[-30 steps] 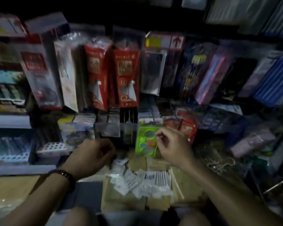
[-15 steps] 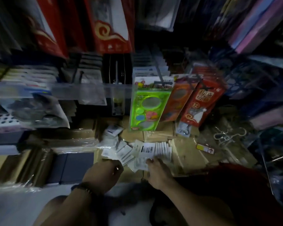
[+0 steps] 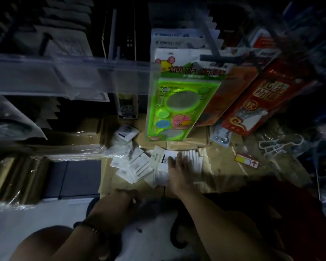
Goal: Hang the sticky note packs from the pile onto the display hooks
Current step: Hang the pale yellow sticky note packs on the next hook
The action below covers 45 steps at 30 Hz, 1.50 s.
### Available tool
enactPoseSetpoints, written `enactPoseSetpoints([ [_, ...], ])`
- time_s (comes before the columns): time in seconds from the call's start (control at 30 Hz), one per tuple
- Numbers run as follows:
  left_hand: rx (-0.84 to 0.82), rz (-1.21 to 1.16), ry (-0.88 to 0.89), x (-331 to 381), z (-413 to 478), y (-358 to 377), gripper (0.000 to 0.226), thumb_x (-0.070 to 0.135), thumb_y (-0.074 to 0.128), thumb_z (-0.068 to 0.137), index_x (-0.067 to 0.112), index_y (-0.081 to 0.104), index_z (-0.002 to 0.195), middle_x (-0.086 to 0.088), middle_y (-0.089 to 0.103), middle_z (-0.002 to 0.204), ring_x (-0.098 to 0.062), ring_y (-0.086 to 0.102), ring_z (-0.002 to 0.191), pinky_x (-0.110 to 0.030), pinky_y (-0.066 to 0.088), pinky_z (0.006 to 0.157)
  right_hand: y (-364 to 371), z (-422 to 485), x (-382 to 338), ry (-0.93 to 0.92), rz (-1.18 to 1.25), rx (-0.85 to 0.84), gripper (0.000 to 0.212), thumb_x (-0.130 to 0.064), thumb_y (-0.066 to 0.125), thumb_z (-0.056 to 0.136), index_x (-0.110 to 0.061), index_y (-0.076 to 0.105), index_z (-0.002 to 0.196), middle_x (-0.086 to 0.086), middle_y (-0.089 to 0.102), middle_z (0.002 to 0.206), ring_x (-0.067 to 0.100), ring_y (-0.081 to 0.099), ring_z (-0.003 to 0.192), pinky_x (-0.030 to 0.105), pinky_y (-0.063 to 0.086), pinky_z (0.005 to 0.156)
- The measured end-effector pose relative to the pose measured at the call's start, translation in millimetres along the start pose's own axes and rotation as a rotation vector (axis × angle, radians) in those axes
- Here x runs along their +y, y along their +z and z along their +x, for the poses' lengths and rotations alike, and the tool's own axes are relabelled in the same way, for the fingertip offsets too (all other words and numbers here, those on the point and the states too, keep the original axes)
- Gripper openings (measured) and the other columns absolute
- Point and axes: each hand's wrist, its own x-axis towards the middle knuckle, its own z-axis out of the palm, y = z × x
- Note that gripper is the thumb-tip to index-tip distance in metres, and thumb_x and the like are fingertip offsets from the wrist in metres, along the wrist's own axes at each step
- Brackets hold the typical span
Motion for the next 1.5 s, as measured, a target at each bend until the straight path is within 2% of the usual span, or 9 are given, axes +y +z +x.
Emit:
enactPoseSetpoints([
  [0.13, 0.001, -0.022, 0.006, 0, 8, 3, 0.018, 0.044, 0.058, 0.104, 0.039, 0.069, 0.117, 0.013, 0.075, 0.114, -0.009, 0.07, 0.103, -0.03, 0.056, 0.086, 8, 0, 0, -0.045, -0.092, 0.127, 0.058, -0.019, 0.08, 0.08, -0.016, 0.061, 0.135, 0.032, 0.055, 0.148, 0.05, 0.061, 0.123, 0.058, 0.045, 0.113],
  [0.2, 0.008, -0.037, 0.011, -1, 9, 5, 0.015, 0.043, 0.059, 0.104, 0.039, 0.069, 0.115, 0.013, 0.076, 0.111, -0.007, 0.07, 0.098, -0.027, 0.054, 0.081, 7, 4, 5, -0.088, -0.089, 0.171, 0.052, -0.017, 0.079, 0.079, -0.017, 0.06, 0.128, 0.031, 0.057, 0.143, 0.045, 0.063, 0.115, 0.054, 0.047, 0.108],
  [0.47, 0.031, -0.091, 0.042, -2, 11, 8, 0.014, 0.038, 0.061, 0.104, 0.037, 0.071, 0.114, 0.013, 0.074, 0.107, -0.003, 0.067, 0.091, -0.025, 0.055, 0.082, -30, -16, 2, -0.171, 0.011, 0.082, 0.067, -0.011, 0.058, 0.099, -0.023, 0.033, 0.161, 0.023, 0.041, 0.163, 0.041, 0.045, 0.146, 0.046, 0.037, 0.122],
  [0.6, 0.087, -0.118, 0.023, -9, 13, 10, 0.008, 0.038, 0.061, 0.103, 0.039, 0.069, 0.106, 0.016, 0.074, 0.099, -0.002, 0.066, 0.086, -0.026, 0.055, 0.081, -66, -31, 7, -0.174, 0.177, 0.024, 0.066, -0.014, 0.063, 0.1, -0.03, 0.035, 0.157, 0.011, 0.061, 0.148, 0.037, 0.063, 0.129, 0.044, 0.056, 0.099],
  [0.73, 0.151, -0.205, -0.012, -13, 14, 12, 0.015, 0.037, 0.064, 0.103, 0.043, 0.062, 0.117, 0.013, 0.075, 0.11, -0.006, 0.067, 0.093, -0.025, 0.052, 0.083, -104, -51, 11, -0.19, 0.484, -0.03, 0.041, -0.022, 0.057, 0.106, -0.025, 0.044, 0.145, 0.017, 0.07, 0.126, 0.038, 0.067, 0.116, 0.043, 0.057, 0.086],
  [0.9, 0.071, -0.69, -0.222, -2, 14, 4, 0.067, 0.062, 0.067, 0.091, 0.028, 0.046, 0.144, -0.002, 0.065, 0.133, -0.023, 0.068, 0.114, -0.037, 0.057, 0.086, -133, -105, 6, -0.152, 1.061, -0.137, 0.02, -0.037, 0.058, 0.102, -0.023, 0.064, 0.116, -0.006, 0.075, 0.105, 0.021, 0.076, 0.089, 0.05, 0.064, 0.079],
  [1.07, 0.018, -1.292, -0.155, 22, 4, 1, 0.032, 0.011, 0.064, 0.105, 0.01, 0.051, 0.134, -0.02, 0.071, 0.127, -0.025, 0.074, 0.107, -0.053, 0.063, 0.096, -125, -156, -4, -0.038, 1.634, -0.158, 0.013, -0.005, 0.061, 0.106, -0.012, 0.071, 0.104, 0.001, 0.07, 0.091, 0.016, 0.066, 0.083, 0.035, 0.061, 0.064],
  [1.33, -0.006, -1.51, 0.061, 21, -18, -2, 0.057, 0.004, 0.066, 0.093, 0.008, 0.052, 0.148, -0.025, 0.067, 0.141, -0.046, 0.065, 0.13, -0.073, 0.047, 0.109, -117, -180, -3, -0.044, 1.539, 0.032, 0.035, 0.005, 0.058, 0.104, -0.02, 0.07, 0.124, -0.002, 0.08, 0.113, 0.013, 0.075, 0.1, 0.026, 0.058, 0.079],
  [1.5, 0.096, -1.476, 0.109, 30, -45, -4, 0.044, -0.003, 0.056, 0.102, 0.003, 0.05, 0.145, -0.027, 0.068, 0.138, -0.048, 0.066, 0.128, -0.067, 0.053, 0.105, -137, -197, -6, -0.01, 1.483, 0.194, 0.049, -0.03, 0.072, 0.096, -0.026, 0.064, 0.144, 0.003, 0.073, 0.12, 0.02, 0.073, 0.11, 0.051, 0.061, 0.096],
])
